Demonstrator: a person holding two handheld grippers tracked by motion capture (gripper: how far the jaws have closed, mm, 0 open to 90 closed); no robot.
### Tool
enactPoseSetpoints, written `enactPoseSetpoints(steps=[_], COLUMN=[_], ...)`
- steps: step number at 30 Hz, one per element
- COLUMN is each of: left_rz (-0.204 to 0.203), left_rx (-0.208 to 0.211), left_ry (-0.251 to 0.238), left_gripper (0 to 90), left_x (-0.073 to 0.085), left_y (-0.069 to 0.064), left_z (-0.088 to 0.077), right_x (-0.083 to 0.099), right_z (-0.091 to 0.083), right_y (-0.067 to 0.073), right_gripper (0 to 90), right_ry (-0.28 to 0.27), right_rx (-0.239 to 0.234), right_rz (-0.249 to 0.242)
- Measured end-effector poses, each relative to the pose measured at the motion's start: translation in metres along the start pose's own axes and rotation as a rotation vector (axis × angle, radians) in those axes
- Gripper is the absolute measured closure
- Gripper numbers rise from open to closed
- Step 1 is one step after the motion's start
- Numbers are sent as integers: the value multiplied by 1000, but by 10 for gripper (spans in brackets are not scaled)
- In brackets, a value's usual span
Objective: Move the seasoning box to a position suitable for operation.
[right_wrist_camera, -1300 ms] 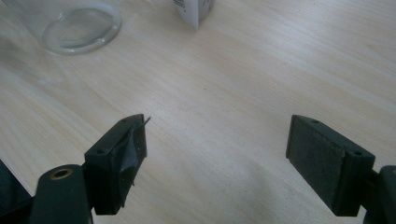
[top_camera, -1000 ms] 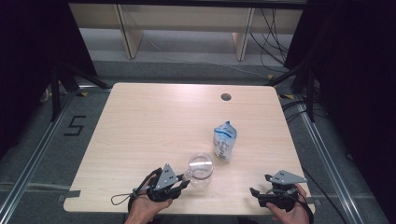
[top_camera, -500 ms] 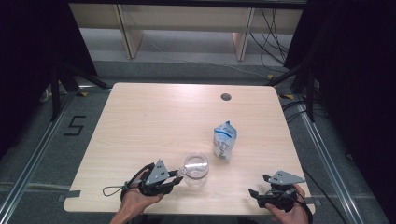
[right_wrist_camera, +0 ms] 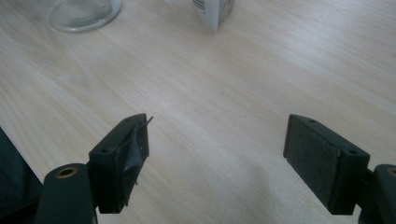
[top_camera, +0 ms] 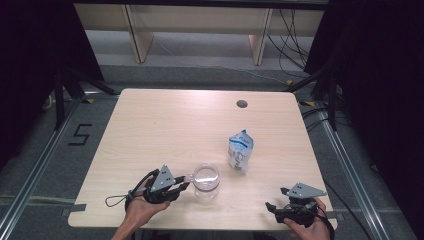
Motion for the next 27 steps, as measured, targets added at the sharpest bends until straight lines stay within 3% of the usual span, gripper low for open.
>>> enactPoseSetpoints(steps=[3,12,17,18,19,20,22,23,26,27], left_rz=[5,-22,-78,-99,-95,-129,-127,-171,-161,-190], left_rx=[3,-11,-9,-5,13,12,14,22,22,18], left_ry=[4,8,-14,-16,-23,-32,-34,-38,-34,-49], left_gripper=[738,734,554,554,483,462,404,381,335,324], left_x=[0,2,2,3,2,2,2,3,3,2], left_y=[-1,0,1,1,2,2,2,1,2,2], left_z=[-1,-4,-8,-10,-14,-16,-18,-20,-23,-24], right_x=[0,3,3,3,2,2,3,3,3,3], right_z=[1,0,0,0,1,1,1,1,1,1], right_y=[0,-1,-1,-1,-1,-1,1,-2,-1,0], right_gripper=[230,226,226,226,226,226,226,226,226,226], right_ry=[-7,10,9,7,0,0,10,7,11,18], right_rx=[-10,-14,-12,-11,-13,-9,-8,-8,-9,-15], right_rz=[-10,23,23,21,4,10,32,7,13,23])
Point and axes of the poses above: each handheld gripper's, and its own axes: z roughly forward along the jaws, x roughly out of its underside, y roughly to its left, the point moved 9 cm from there along z, roughly forward along the jaws, and after that the axes turned 11 degrees about -z, right-handed, at the moved point
